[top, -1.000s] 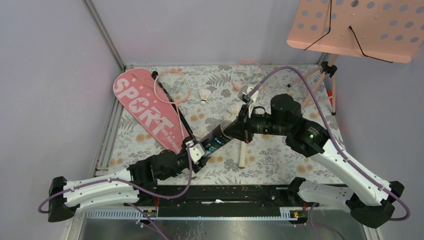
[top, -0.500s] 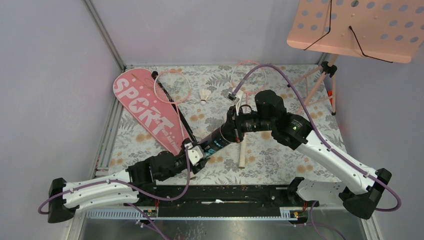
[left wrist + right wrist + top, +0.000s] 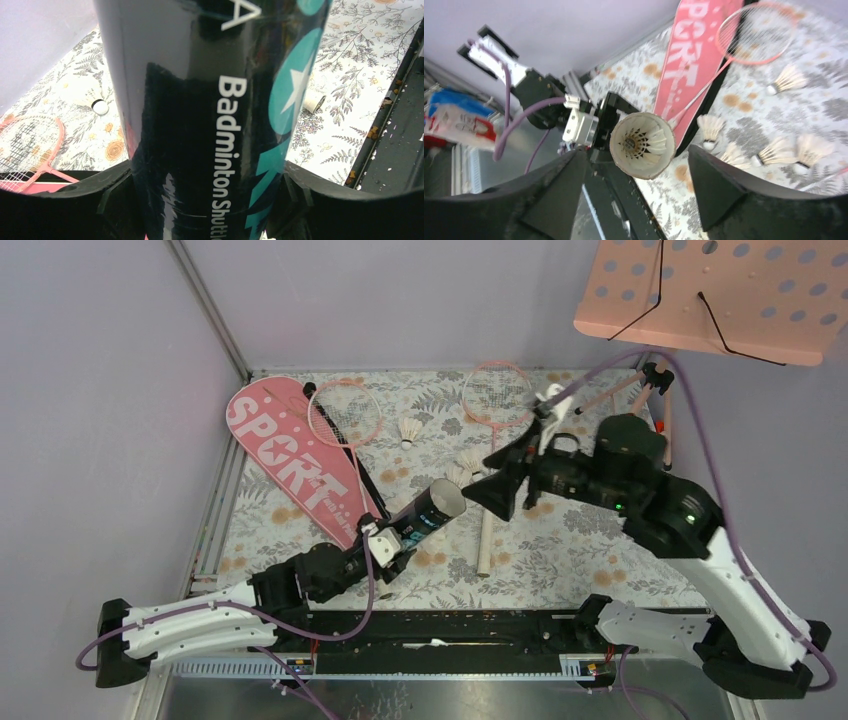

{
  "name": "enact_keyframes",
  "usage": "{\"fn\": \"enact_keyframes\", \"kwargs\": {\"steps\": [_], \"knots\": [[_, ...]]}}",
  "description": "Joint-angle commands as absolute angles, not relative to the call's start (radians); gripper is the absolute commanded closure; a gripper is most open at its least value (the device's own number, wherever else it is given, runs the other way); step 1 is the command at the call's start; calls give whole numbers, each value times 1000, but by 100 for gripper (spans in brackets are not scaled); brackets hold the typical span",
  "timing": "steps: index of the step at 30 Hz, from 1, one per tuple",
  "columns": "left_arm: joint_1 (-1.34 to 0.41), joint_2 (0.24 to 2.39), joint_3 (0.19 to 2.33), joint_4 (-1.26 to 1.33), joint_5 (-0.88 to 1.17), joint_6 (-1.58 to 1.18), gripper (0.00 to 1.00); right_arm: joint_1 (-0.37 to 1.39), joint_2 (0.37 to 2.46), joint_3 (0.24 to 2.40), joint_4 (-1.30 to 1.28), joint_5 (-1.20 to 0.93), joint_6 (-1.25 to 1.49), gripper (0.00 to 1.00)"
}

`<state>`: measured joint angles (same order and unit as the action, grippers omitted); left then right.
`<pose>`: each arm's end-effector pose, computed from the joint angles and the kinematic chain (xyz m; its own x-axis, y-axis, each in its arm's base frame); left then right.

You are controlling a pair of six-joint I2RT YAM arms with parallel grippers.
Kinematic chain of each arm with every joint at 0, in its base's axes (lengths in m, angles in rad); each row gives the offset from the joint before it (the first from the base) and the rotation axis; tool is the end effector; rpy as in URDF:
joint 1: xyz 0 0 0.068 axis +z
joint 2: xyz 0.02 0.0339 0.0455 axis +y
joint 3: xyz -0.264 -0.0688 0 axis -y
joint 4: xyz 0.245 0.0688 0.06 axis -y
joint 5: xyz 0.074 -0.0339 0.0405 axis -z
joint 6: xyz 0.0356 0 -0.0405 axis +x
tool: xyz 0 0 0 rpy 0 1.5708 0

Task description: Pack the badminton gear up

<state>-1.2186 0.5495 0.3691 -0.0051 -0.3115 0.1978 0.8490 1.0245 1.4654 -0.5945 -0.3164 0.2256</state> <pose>0.0629 -0.1396 0.2465 0.0928 0.2898 -0.9526 0.7866 0.5652 0.2486 0.1142 0.1465 0.4814 -0.3035 -0.0231 -0.9525 -0.8707 0.4128 0.2675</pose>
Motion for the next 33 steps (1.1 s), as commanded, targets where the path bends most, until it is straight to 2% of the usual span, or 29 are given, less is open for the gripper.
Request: {"fn": "enact_keyframes", "kwargs": {"steps": [1,3,9,12,16,20,25,33], "knots": [[-1221,531,391,69,-344,189,81,853,939,1557,-644,-101,183,13],[-1221,528,391,74,-352,180,83,853,886,1519,-614,0,216,2],[-1220,507,378,161,-604,100,84,853,688,1048,-386,247,481,0],[-1220,497,378,174,-746,74,84,853,665,790,-201,199,641,0],[-1220,480,361,208,-758,84,84,854,766,522,172,79,841,0],[-1221,481,352,213,-747,82,84,897,988,483,362,53,872,1],[-1221,490,357,185,-742,65,84,961,1233,448,623,124,937,10],[-1221,482,350,187,-722,66,84,1047,1406,489,659,253,983,24]]}}
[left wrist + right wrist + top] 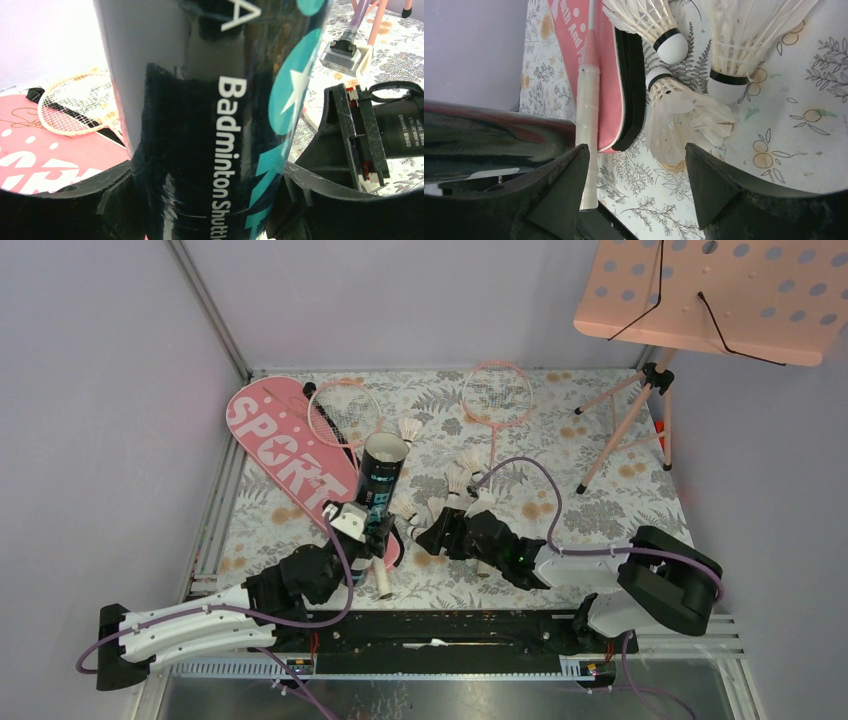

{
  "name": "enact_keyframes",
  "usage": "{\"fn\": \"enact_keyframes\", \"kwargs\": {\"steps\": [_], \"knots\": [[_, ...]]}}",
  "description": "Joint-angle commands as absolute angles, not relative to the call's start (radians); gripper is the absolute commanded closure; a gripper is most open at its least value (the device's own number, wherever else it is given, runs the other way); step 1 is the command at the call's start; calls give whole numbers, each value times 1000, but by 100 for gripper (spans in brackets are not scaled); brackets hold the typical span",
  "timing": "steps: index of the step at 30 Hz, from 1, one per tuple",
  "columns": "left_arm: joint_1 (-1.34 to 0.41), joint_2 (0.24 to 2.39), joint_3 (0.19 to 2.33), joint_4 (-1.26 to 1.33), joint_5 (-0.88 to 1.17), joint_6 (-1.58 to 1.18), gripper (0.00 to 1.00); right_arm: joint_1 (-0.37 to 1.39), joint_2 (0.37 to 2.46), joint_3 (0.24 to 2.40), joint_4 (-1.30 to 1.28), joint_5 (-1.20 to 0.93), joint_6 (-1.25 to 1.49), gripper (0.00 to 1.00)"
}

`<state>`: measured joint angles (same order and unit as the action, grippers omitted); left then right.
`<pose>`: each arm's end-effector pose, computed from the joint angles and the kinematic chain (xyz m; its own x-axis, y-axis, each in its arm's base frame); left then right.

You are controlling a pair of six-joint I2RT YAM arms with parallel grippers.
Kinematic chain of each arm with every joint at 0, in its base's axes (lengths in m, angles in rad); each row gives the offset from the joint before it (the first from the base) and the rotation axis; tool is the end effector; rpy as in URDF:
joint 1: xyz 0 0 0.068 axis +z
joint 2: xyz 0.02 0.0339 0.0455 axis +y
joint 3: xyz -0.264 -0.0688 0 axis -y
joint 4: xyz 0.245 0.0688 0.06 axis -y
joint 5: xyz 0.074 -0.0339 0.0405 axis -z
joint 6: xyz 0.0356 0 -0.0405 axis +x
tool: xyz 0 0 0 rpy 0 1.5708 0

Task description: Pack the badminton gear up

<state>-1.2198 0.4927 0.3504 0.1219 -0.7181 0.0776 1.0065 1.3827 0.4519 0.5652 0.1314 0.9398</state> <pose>0.0699 -0.1227 0.2610 0.0303 0.0871 -0.9957 0.4801 0.8725 0.0909 0.1468 0.2232 0.1731 -0.7363 0.3334 -0.5888 -0.3012 0.6177 0.7264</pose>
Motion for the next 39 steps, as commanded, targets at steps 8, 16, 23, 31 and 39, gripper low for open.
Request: {"fn": "enact_keyframes", "kwargs": {"steps": [8,16,23,31,39], "knots": [[-1221,461,347,178,-689,63,84,1077,1475,504,644,376,1021,49],[-1220,454,345,170,-675,62,84,1085,1526,524,691,386,1026,80],[-1221,456,348,163,-622,87,84,1088,1288,560,412,294,865,100],[-1220,476,351,131,-410,163,84,1088,962,826,-389,365,507,100],[-1221,507,340,121,-253,215,84,1086,807,1085,-614,586,142,100]]}}
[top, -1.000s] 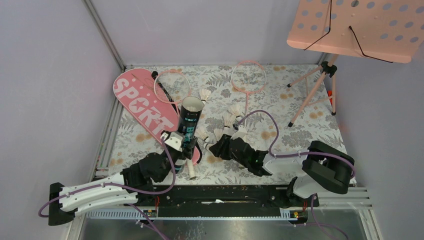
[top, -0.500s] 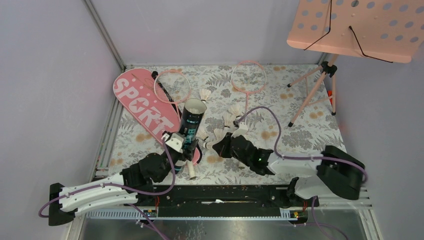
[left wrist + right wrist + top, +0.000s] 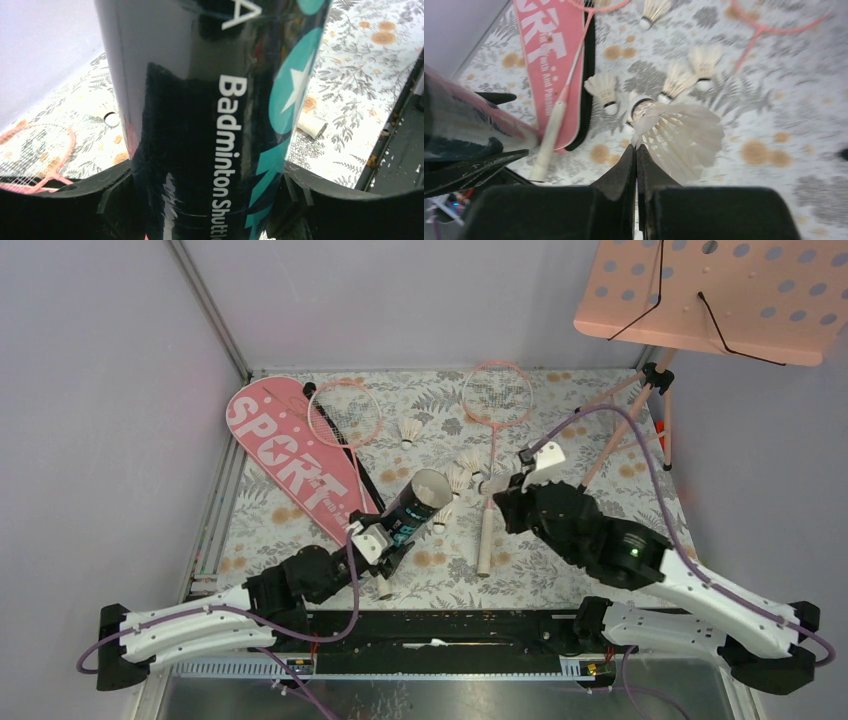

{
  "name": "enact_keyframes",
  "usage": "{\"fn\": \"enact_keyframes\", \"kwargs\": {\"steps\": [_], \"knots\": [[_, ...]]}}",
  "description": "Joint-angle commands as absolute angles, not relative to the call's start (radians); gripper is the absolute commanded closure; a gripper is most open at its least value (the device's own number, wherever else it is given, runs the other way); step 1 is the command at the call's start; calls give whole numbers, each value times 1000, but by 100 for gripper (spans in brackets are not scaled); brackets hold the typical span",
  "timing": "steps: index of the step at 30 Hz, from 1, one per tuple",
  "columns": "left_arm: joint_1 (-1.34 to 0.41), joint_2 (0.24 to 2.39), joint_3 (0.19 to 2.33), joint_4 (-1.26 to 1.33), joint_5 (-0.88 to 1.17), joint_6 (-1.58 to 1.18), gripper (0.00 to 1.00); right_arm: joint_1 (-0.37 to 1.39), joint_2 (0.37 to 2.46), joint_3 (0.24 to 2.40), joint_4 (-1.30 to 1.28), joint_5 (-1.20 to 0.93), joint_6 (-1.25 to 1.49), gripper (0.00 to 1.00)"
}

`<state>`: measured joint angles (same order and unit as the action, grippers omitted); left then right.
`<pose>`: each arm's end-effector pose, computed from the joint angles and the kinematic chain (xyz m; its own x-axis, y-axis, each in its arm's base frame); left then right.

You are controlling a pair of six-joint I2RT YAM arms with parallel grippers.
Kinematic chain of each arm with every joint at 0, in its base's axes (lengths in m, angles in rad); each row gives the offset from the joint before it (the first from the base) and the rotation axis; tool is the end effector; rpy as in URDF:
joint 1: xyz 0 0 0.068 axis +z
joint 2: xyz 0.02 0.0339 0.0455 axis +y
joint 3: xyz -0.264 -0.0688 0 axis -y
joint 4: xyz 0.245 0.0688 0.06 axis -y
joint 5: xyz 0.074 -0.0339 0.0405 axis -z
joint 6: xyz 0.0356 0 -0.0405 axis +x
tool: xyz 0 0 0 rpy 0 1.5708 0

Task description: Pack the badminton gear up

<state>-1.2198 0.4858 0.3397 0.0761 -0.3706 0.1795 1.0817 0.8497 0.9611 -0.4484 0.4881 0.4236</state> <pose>0.0618 -0.1313 0.2530 0.1104 0.1824 -0.9770 0.7433 0.6374 0.2030 0.1003 0.1528 0.3638 -0.3766 0.0651 -0.9241 -0.4574 0.8544 0.2466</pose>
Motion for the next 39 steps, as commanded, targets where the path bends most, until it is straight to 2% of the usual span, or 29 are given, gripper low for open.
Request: {"fn": "enact_keyframes", "kwargs": {"steps": [1,8,17,27,35,39], "knots": [[-1220,519,342,120,-237,220,84,1087,807,1130,-633,574,100,100],[-1221,618,392,78,-196,219,85,1086,828,1330,-729,308,-183,100],[-1221,667,400,84,-202,221,85,1088,832,1381,-748,33,-320,100],[-1220,722,424,67,-202,232,85,1088,803,1402,-682,75,-365,100],[-1221,730,431,61,-196,235,85,1088,783,1433,-825,-165,-434,100],[-1221,726,428,63,-183,241,84,1088,822,1437,-859,-144,-433,100]]}}
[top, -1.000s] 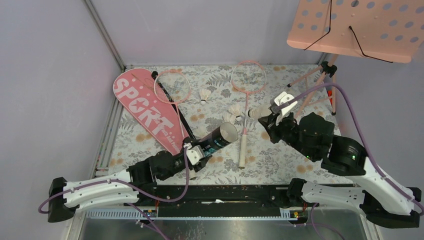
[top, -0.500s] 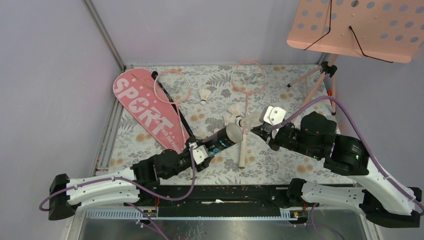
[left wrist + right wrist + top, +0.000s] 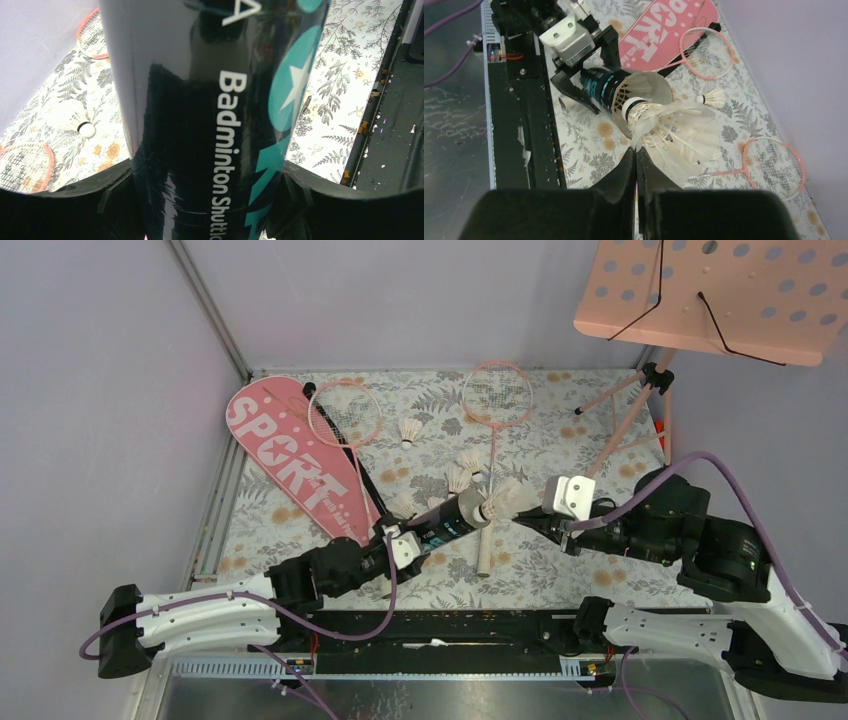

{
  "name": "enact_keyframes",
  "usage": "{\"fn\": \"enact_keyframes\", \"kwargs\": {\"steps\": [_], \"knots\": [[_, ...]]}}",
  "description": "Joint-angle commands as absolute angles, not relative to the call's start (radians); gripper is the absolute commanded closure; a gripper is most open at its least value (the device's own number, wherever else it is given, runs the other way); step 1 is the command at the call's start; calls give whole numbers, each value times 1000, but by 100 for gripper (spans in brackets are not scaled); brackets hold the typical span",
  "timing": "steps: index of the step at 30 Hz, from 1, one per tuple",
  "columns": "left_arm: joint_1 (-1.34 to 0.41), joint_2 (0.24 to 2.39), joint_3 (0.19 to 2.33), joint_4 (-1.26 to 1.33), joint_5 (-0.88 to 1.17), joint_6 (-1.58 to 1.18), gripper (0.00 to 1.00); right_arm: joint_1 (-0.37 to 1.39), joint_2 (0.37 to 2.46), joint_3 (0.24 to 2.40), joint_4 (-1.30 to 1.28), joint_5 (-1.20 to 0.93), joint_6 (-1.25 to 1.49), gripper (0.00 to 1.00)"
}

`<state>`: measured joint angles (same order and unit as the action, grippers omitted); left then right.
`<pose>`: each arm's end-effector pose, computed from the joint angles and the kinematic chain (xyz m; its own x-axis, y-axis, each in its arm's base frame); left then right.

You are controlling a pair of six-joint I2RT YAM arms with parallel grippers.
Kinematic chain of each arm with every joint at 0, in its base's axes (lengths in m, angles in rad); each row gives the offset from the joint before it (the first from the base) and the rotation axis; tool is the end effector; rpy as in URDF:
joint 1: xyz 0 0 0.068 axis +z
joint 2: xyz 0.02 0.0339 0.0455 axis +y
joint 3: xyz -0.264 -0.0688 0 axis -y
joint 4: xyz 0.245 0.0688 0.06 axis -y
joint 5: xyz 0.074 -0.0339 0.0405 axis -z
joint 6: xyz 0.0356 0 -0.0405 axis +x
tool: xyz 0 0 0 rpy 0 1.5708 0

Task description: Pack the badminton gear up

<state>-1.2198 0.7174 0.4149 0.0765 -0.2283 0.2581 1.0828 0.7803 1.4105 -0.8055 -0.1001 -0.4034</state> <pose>0.0690 -0.1651 0.2470 0.1396 0.3418 -0.9293 0.8307 0.4704 0.2978 0.0450 0.0924 0.4730 0.2879 -0.2907 -0.9125 -0.8828 0.2887 -0.3705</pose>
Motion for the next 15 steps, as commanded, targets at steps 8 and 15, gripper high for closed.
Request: {"fn": "enact_keyframes", "kwargs": {"steps": [8,15], "knots": [[-1221,727,426,62,-154,247,84,1088,956,1465,-850,-203,-429,100],[-1221,718,425,57,-97,247,83,1087,963,1360,-691,-312,-260,100]]}}
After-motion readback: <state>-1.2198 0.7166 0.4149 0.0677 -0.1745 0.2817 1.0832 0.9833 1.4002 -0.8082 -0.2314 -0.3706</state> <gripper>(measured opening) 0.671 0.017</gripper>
